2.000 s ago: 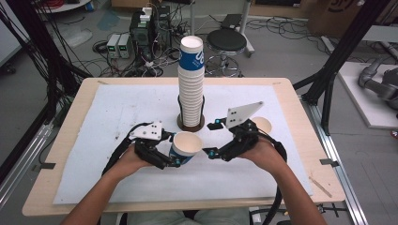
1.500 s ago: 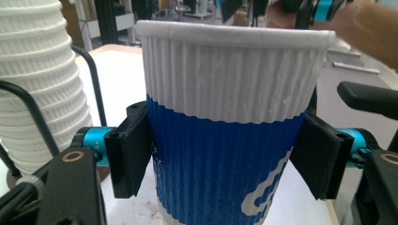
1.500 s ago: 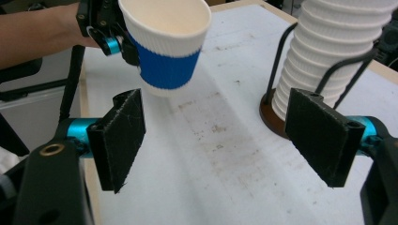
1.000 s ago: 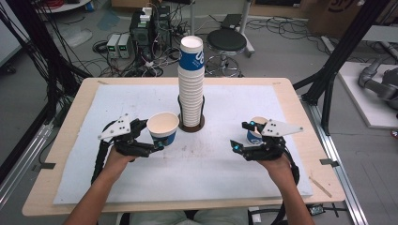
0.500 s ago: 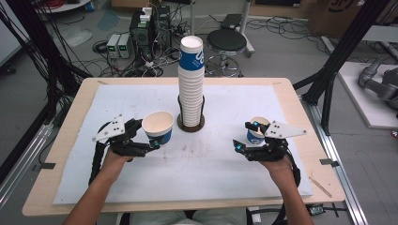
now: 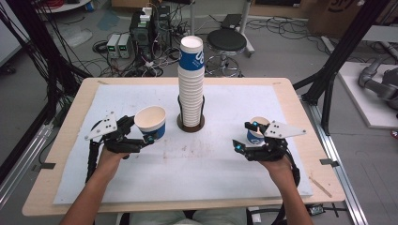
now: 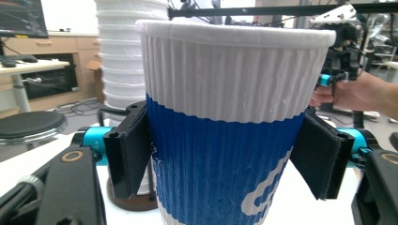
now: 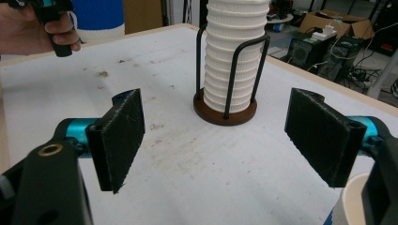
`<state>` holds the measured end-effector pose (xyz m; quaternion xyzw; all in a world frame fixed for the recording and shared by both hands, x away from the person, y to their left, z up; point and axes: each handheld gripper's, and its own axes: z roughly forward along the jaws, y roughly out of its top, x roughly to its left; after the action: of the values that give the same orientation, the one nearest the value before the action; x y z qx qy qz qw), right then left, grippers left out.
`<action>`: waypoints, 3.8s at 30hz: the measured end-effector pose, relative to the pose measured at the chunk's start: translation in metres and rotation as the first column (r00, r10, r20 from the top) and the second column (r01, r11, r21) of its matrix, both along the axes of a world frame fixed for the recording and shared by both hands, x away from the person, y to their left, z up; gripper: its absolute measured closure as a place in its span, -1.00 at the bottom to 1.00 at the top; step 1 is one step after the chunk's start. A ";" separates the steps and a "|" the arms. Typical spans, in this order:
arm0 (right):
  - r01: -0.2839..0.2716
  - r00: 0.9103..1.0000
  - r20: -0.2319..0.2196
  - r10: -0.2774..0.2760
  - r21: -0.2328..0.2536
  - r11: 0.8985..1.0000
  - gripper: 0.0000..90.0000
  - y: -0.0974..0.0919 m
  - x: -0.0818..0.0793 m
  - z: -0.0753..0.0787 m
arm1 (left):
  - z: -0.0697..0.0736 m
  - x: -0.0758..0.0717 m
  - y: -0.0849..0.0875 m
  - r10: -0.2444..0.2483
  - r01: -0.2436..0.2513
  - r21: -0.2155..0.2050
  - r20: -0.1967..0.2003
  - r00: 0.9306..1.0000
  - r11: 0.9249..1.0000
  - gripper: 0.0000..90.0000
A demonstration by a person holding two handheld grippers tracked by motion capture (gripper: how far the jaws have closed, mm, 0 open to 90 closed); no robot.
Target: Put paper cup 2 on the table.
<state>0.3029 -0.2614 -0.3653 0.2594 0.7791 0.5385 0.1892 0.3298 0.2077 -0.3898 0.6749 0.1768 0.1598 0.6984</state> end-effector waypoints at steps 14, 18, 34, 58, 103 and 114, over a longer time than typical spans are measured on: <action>-0.012 1.000 -0.004 0.012 -0.003 1.000 -0.53 0.001 -0.004 -0.003 | -0.011 0.016 0.037 0.151 -0.151 -0.016 -0.018 0.988 0.988 -0.39; -0.010 1.000 -0.011 0.010 -0.001 1.000 -0.53 0.000 -0.004 -0.003 | -0.022 0.024 0.042 0.180 -0.180 0.013 -0.054 0.982 0.984 -0.39; -0.029 0.999 -0.024 0.029 0.005 1.000 -0.53 0.000 -0.002 -0.006 | -0.053 0.049 0.042 0.282 -0.267 0.111 -0.153 0.947 0.957 -0.39; -0.029 0.999 -0.022 0.029 0.000 1.000 -0.53 0.000 -0.005 -0.006 | -0.061 0.044 0.035 0.365 -0.275 0.372 -0.195 0.910 0.886 -0.42; 0.140 0.990 -0.004 -0.140 -0.025 0.990 -0.54 -0.026 -0.007 -0.011 | -0.004 -0.012 0.066 0.338 -0.343 -0.013 -0.137 0.931 0.939 -0.66; 0.195 0.981 0.006 -0.195 -0.001 0.981 -0.54 -0.043 -0.012 -0.011 | 0.003 -0.015 0.060 0.331 -0.333 -0.008 -0.090 0.939 0.943 -0.66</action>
<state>0.2913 -0.3044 -0.3762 0.3329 0.7499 0.5173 0.2434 0.3146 0.2676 -0.3869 0.6337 0.3202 0.2435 0.6607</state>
